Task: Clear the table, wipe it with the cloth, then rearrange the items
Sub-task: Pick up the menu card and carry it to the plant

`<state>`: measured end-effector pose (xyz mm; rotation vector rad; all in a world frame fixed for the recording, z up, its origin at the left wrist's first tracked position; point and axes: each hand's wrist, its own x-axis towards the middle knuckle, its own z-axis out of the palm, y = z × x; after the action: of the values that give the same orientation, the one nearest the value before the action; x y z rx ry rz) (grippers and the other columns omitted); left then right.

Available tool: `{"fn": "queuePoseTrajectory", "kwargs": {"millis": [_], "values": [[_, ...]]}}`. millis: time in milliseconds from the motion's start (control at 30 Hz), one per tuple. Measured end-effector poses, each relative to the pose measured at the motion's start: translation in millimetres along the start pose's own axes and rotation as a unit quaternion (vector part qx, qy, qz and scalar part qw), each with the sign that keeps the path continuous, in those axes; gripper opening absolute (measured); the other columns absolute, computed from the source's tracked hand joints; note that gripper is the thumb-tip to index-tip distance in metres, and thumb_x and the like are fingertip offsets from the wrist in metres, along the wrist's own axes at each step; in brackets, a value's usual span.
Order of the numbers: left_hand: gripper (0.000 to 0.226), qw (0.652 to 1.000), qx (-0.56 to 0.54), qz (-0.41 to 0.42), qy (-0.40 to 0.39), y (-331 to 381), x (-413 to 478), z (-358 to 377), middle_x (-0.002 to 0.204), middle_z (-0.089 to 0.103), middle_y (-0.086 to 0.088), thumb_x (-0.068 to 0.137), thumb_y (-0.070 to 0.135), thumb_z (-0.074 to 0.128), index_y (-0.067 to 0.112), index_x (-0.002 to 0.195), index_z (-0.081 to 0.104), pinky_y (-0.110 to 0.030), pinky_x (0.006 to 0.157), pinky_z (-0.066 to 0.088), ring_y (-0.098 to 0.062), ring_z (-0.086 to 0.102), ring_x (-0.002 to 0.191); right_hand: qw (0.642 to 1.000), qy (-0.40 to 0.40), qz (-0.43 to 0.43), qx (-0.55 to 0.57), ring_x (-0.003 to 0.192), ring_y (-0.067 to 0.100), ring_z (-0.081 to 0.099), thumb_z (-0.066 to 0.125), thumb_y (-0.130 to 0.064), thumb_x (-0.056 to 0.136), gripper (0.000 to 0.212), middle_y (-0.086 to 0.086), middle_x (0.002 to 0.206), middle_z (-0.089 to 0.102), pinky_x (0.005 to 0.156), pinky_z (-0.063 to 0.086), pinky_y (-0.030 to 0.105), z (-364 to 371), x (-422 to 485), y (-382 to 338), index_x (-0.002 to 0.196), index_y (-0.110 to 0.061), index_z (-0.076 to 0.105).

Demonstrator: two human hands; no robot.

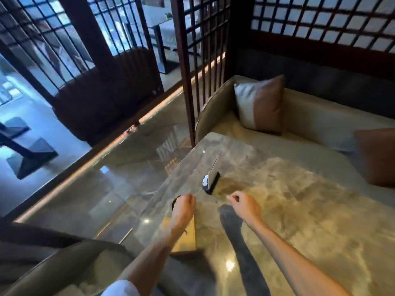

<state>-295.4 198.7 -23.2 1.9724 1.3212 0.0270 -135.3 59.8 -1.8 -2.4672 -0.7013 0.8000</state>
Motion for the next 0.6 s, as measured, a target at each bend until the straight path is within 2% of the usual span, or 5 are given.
{"fn": "queuePoseTrajectory", "kwargs": {"millis": [133, 233, 300, 433, 600], "values": [[0.028, 0.997, -0.055, 0.003, -0.050, 36, 37, -2, 0.090, 0.067, -0.014, 0.096, 0.022, 0.044, 0.002, 0.084, 0.061, -0.035, 0.073, 0.044, -0.031, 0.060, 0.086, 0.999, 0.037, 0.017, 0.003, 0.094, 0.028, 0.067, 0.056, -0.048, 0.089, 0.031, 0.001, 0.091, 0.073, 0.070, 0.041, 0.029, -18, 41, -61, 0.087, -0.020, 0.070], [0.024, 0.981, -0.169, -0.063, -0.069, 40, 71, 15, 0.076, 0.059, -0.005, 0.090, 0.024, 0.041, 0.014, 0.075, 0.058, -0.031, 0.067, 0.039, -0.023, 0.053, 0.073, 0.998, 0.039, 0.042, 0.022, 0.084, 0.031, 0.066, 0.056, -0.049, 0.087, 0.040, 0.003, 0.072, 0.064, 0.062, 0.037, 0.029, -22, 71, -93, 0.071, -0.014, 0.064], [0.022, 0.973, -0.203, -0.090, -0.062, 31, 100, 33, 0.065, 0.051, -0.003, 0.079, 0.026, 0.038, 0.020, 0.063, 0.051, -0.033, 0.062, 0.036, -0.020, 0.045, 0.066, 0.998, 0.035, 0.055, 0.019, 0.076, 0.032, 0.063, 0.055, -0.054, 0.085, 0.050, 0.005, 0.063, 0.056, 0.057, 0.034, 0.031, -15, 88, -105, 0.057, -0.013, 0.048], [0.016, 0.954, -0.241, -0.134, -0.116, 33, 127, 52, 0.057, 0.044, -0.002, 0.069, 0.017, 0.038, 0.016, 0.054, 0.045, -0.029, 0.057, 0.034, -0.019, 0.041, 0.060, 0.996, 0.000, 0.090, -0.005, 0.097, 0.033, 0.067, 0.056, -0.050, 0.086, 0.036, 0.011, 0.100, 0.072, 0.074, 0.045, 0.032, 1, 108, -123, 0.080, -0.014, 0.060], [0.034, 0.919, -0.315, -0.203, -0.124, 59, 118, 41, 0.056, 0.044, -0.005, 0.087, -0.002, 0.044, 0.011, 0.055, 0.048, -0.028, 0.051, 0.035, -0.016, 0.043, 0.053, 0.991, 0.008, 0.133, -0.009, 0.109, 0.036, 0.064, 0.053, -0.024, 0.091, 0.031, 0.019, 0.116, 0.068, 0.083, 0.050, 0.034, 12, 114, -130, 0.108, -0.002, 0.066]]}}
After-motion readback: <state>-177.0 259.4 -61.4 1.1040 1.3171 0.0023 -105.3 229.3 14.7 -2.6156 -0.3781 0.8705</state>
